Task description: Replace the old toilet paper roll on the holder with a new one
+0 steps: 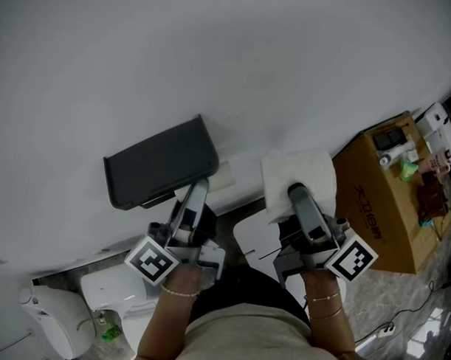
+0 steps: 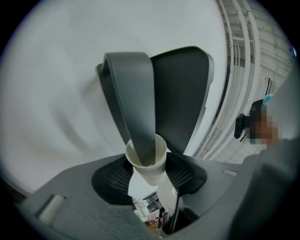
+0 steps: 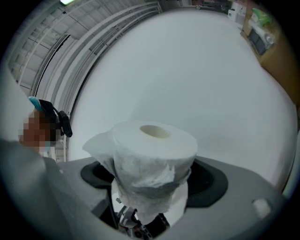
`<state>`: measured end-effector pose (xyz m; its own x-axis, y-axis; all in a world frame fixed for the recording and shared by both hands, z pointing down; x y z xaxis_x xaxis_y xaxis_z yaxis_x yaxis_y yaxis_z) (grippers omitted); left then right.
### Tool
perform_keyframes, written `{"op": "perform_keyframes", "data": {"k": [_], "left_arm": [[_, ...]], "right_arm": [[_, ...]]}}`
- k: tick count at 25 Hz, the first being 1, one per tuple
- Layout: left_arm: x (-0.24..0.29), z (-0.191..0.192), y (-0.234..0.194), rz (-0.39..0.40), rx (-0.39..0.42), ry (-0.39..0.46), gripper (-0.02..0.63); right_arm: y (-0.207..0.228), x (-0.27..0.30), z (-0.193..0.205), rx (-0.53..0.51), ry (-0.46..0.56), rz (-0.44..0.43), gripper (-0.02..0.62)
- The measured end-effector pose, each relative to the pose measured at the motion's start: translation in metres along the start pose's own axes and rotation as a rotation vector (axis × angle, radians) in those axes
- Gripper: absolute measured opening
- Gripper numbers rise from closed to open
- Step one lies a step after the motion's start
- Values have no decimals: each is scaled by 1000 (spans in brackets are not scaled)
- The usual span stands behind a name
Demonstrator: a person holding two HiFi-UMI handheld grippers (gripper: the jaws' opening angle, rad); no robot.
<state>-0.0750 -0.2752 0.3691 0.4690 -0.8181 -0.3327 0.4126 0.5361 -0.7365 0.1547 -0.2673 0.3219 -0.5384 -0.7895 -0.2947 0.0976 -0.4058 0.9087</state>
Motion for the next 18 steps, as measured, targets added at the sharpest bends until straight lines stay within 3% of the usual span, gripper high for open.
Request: {"op": "perform_keyframes", "data": {"k": [3,8,18], "left_arm": [[8,4,4,31,-18,-9,215],[27,10,20,-12,-30,-73,215],[50,37,34,54,-50,-139,215]], "right_arm": [[-1,-5,-4,-10,17,9,449],[-2,-12,-6,-32,43,22,449],[-5,-26,-19,-56,90,42,449]]}}
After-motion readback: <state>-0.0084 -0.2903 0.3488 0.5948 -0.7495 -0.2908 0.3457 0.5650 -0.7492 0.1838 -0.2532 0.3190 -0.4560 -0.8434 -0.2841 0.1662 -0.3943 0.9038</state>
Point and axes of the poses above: the fingertips, and each gripper's own axes: x forward along the fingers, y to its right, z out of its underside, the point moved 5 cm from there along -x, backward along the fingers, and after that the axes turned 10 degrees about x, right-handed, at the moved point
